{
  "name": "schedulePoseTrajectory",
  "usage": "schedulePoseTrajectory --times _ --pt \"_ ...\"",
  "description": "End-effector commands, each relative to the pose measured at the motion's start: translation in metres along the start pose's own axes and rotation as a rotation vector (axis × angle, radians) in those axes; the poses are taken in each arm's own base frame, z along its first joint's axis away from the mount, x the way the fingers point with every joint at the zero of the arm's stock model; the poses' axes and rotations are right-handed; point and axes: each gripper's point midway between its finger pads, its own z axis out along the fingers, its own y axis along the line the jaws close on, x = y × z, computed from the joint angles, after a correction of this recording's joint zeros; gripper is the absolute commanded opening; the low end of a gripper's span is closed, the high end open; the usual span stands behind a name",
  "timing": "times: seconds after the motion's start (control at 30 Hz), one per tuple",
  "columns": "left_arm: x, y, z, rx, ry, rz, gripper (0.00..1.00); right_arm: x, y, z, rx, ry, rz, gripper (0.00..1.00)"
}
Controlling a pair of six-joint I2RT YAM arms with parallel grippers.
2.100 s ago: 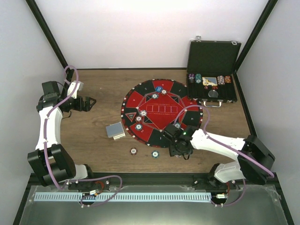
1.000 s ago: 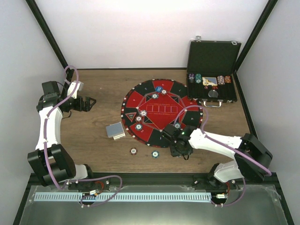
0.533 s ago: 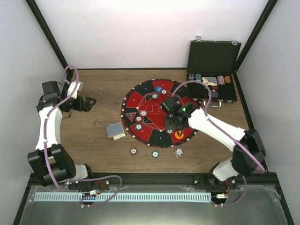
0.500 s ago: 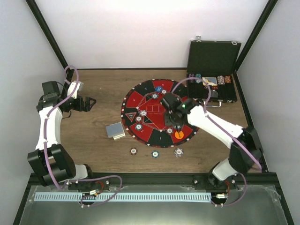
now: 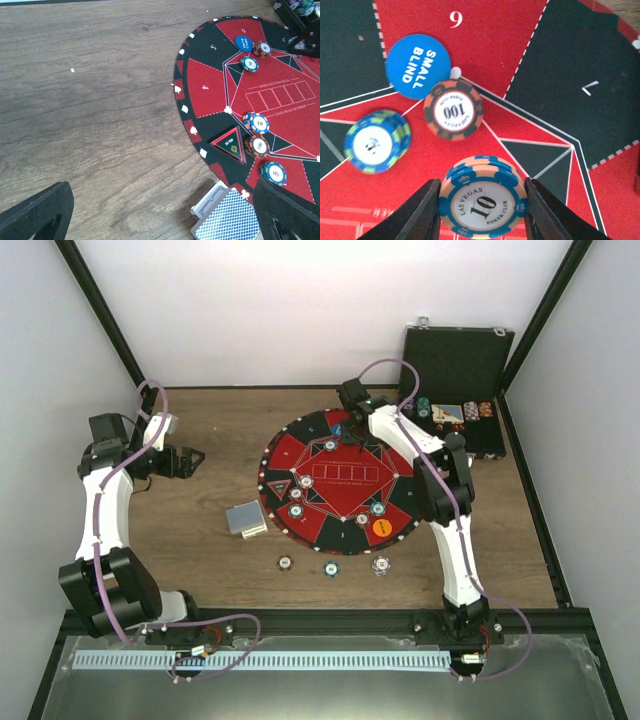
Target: Distribute texas hold em gaming equipment
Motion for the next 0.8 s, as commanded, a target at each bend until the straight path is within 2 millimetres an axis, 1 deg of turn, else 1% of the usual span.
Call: schedulePoseTrajectory --times 0.0,0.03,0.2,0.3,0.37,0.47,0.53,0.57,0.67,0.73,0.77 --pt "-0.009 0.0 -0.007 -0.005 -0.02 0.031 1.0 -0.018 -0.016 0.017 0.009 0.007 0.002 0.16" --pt "-0.011 0.001 -0.007 -0.005 -0.023 0.036 1.0 -0.017 -0.021 0.025 0.013 0.017 0.01 0.17" --pt "-0.01 0.002 -0.005 -0.001 -0.021 0.035 1.0 -0.016 -0.036 0.05 0.025 0.043 0.026 0.17" --pt "-0.01 0.003 -0.003 -0.002 -0.017 0.034 1.0 -0.016 -0.039 0.06 0.028 0.052 0.028 0.17" --pt "-0.009 0.004 -0.003 -0.005 -0.014 0.039 1.0 -0.011 -0.041 0.068 0.035 0.066 0.027 0.17" --pt "-0.008 0.006 -0.002 -0.01 -0.012 0.039 1.0 -0.024 -0.039 0.068 0.027 0.044 0.037 0.17" --pt "-0.008 0.007 -0.001 -0.009 -0.01 0.039 1.0 -0.016 -0.039 0.082 0.028 0.073 0.035 0.17" --pt "-0.007 0.007 -0.001 -0.009 -0.009 0.039 1.0 -0.015 -0.039 0.084 0.027 0.077 0.036 0.18" --pt "-0.006 0.008 0.001 -0.007 -0.007 0.035 1.0 -0.014 -0.037 0.086 0.019 0.079 0.035 0.18" --pt "-0.005 0.007 0.002 -0.002 -0.007 0.033 1.0 -0.016 -0.037 0.085 0.02 0.076 0.034 0.21" --pt "-0.006 0.008 0.002 -0.002 -0.008 0.032 1.0 -0.017 -0.039 0.084 0.026 0.075 0.035 0.25"
